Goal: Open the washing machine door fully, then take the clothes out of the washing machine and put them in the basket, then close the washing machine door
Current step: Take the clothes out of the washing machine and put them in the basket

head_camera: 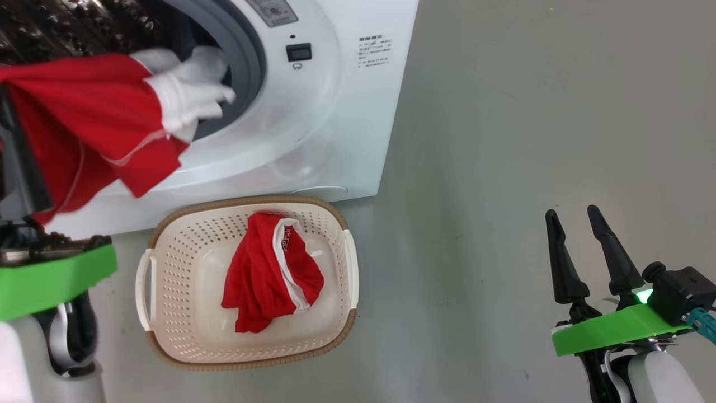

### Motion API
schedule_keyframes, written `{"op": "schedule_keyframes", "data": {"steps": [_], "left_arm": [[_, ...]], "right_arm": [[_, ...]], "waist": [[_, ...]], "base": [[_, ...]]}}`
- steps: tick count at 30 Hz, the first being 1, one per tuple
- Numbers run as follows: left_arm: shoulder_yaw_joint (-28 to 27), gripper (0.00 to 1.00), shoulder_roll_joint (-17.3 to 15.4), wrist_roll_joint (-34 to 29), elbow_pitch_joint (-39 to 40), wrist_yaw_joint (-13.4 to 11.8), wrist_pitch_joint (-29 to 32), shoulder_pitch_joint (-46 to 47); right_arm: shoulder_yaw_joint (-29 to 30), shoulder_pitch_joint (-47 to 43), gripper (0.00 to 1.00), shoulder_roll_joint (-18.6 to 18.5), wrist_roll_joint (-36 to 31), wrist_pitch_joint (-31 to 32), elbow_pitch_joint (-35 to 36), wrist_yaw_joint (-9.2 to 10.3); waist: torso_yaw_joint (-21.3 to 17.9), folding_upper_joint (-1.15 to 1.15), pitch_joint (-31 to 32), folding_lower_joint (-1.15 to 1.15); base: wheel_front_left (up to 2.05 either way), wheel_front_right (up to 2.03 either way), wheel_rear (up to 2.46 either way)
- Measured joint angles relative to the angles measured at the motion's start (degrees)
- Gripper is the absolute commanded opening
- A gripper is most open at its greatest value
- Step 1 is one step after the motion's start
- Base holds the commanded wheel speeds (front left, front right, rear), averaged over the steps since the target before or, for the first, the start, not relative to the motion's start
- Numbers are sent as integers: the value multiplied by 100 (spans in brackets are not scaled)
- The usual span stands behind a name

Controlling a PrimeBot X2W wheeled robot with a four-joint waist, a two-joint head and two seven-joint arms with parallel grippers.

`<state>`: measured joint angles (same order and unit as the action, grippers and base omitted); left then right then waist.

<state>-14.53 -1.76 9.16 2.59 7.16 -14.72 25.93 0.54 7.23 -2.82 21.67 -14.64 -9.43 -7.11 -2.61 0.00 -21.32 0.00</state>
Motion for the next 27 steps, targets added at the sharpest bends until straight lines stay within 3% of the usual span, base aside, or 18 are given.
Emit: {"op": "schedule_keyframes", "data": {"steps": [11, 27], "left_arm": [[300, 0, 26, 62, -126, 1, -1, -182], [625, 0, 26, 360, -2174, 1, 1, -363]], "right_arm": [[4, -1, 100, 1, 0, 0, 0, 0], [-70, 104, 100, 1, 29, 0, 74, 0]], "waist": [[1, 0, -43, 0], [-101, 0, -509, 0]], "base": [[0, 0, 0], [0, 0, 0]]}}
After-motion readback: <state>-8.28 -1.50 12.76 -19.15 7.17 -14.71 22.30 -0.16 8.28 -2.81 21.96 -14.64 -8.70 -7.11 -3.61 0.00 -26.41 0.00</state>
